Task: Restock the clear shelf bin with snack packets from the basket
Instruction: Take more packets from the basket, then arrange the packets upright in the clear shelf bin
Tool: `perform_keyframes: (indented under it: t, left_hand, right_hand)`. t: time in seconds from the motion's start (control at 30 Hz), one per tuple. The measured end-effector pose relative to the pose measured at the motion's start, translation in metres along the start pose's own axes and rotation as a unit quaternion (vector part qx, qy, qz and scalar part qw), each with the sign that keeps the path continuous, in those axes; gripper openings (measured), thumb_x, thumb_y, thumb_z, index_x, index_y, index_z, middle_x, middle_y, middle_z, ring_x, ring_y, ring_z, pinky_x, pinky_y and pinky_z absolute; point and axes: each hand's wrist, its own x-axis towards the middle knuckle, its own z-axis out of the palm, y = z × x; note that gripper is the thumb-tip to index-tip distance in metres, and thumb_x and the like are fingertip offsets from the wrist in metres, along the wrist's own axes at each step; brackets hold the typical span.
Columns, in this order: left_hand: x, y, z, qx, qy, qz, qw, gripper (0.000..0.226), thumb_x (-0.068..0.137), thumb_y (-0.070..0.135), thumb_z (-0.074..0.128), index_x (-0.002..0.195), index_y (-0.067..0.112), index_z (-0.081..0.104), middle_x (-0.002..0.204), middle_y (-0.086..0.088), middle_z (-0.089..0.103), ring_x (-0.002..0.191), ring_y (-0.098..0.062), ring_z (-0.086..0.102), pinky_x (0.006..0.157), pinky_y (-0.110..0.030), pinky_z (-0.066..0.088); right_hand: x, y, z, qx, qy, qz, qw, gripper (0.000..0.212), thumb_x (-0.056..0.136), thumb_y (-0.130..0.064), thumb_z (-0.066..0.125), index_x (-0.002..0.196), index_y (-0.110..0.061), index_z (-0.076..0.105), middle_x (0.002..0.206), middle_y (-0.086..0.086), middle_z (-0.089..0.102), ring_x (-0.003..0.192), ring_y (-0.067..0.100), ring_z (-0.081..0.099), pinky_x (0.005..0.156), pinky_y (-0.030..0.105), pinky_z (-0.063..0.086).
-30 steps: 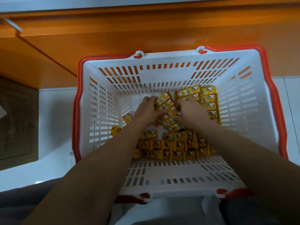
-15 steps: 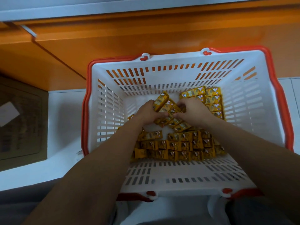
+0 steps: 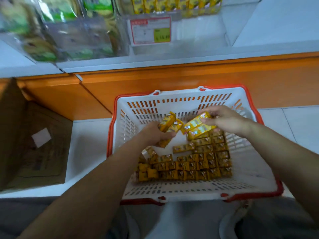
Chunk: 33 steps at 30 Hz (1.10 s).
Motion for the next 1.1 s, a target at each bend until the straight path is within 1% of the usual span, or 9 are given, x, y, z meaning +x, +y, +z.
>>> perform_keyframes:
  t: [0.17,0.3,0.4,0.57,0.67,0.8,0.93,1.0,1.1]
  left_hand:
    - [-0.061,0.039,-0.024,0.000,0.018,0.056,0.998,0.059,0.081,0.039,0.085,0.129,0.023,0.054,0.118,-0.005,0.067,0.101,-0.025,0.069,0.084,-0.047,0.063]
    - [-0.119,0.074,-0.044,-0.076,-0.004,0.117,0.990,0.036,0.083,0.030,0.085,0.111,0.018,0.065,0.094,-0.007,0.072,0.080,-0.023,0.072,0.064,-0.034,0.063]
    - [-0.163,0.102,-0.050,-0.119,0.019,0.156,0.980,0.029,0.083,0.028,0.084,0.105,0.019,0.067,0.081,0.000,0.075,0.073,-0.021,0.075,0.061,-0.032,0.060]
    - [-0.217,0.136,-0.053,-0.188,0.079,0.194,0.959,0.031,0.084,0.030,0.084,0.106,0.014,0.069,0.087,-0.008,0.078,0.077,-0.027,0.077,0.067,-0.038,0.064]
    - [-0.235,0.149,-0.047,-0.242,0.092,0.219,0.941,0.033,0.084,0.032,0.083,0.109,0.016,0.067,0.084,-0.006,0.076,0.079,-0.027,0.077,0.069,-0.040,0.063]
    - [-0.235,0.158,-0.035,-0.322,0.117,0.234,0.910,0.034,0.085,0.028,0.082,0.113,0.019,0.064,0.083,-0.003,0.076,0.073,-0.021,0.076,0.061,-0.033,0.059]
    - [-0.225,0.162,-0.036,-0.367,0.147,0.208,0.895,0.033,0.088,0.022,0.080,0.116,0.020,0.062,0.092,-0.010,0.075,0.070,-0.019,0.075,0.060,-0.034,0.059]
    - [-0.220,0.163,-0.038,-0.375,0.148,0.204,0.892,0.035,0.088,0.022,0.080,0.117,0.020,0.060,0.095,-0.011,0.075,0.072,-0.019,0.076,0.060,-0.034,0.060]
    - [-0.216,0.164,-0.042,-0.378,0.131,0.211,0.892,0.067,0.070,0.032,0.088,0.127,0.022,0.054,0.110,-0.013,0.075,0.089,-0.026,0.077,0.067,-0.037,0.060]
  right_hand:
    - [-0.054,-0.056,-0.029,0.052,0.015,-0.025,0.998,0.021,0.092,-0.019,0.069,0.113,-0.023,0.067,0.115,0.008,0.063,0.098,0.015,0.063,0.066,0.029,0.054]
    - [-0.102,-0.108,-0.050,0.167,0.015,-0.039,0.985,0.017,0.092,-0.009,0.063,0.108,-0.015,0.062,0.096,0.009,0.064,0.078,0.017,0.063,0.059,0.027,0.055]
    - [-0.138,-0.145,-0.058,0.241,0.039,-0.060,0.968,0.027,0.092,-0.007,0.062,0.118,-0.010,0.057,0.096,0.009,0.064,0.074,0.015,0.062,0.051,0.024,0.052]
    - [-0.186,-0.189,-0.056,0.359,0.054,-0.130,0.923,0.023,0.091,-0.010,0.061,0.114,-0.007,0.061,0.099,0.015,0.072,0.073,0.020,0.072,0.058,0.028,0.057]
    - [-0.193,-0.202,-0.039,0.440,0.094,-0.148,0.880,0.031,0.092,-0.006,0.061,0.122,-0.003,0.056,0.105,0.027,0.059,0.083,0.028,0.067,0.060,0.033,0.059]
    - [-0.183,-0.210,-0.010,0.504,0.132,-0.161,0.838,0.022,0.092,-0.002,0.062,0.111,-0.011,0.056,0.103,0.023,0.045,0.087,0.032,0.062,0.065,0.037,0.059]
    - [-0.169,-0.215,0.004,0.503,0.148,-0.137,0.841,0.023,0.088,-0.002,0.068,0.103,-0.014,0.056,0.117,0.039,0.052,0.089,0.032,0.067,0.077,0.047,0.058]
    - [-0.163,-0.216,0.007,0.491,0.159,-0.127,0.847,0.025,0.086,-0.006,0.072,0.103,-0.016,0.057,0.126,0.036,0.055,0.086,0.029,0.070,0.085,0.049,0.057]
    - [-0.156,-0.216,0.011,0.472,0.161,-0.124,0.858,0.026,0.085,-0.010,0.074,0.102,-0.018,0.055,0.118,0.027,0.063,0.079,0.023,0.072,0.086,0.049,0.056]
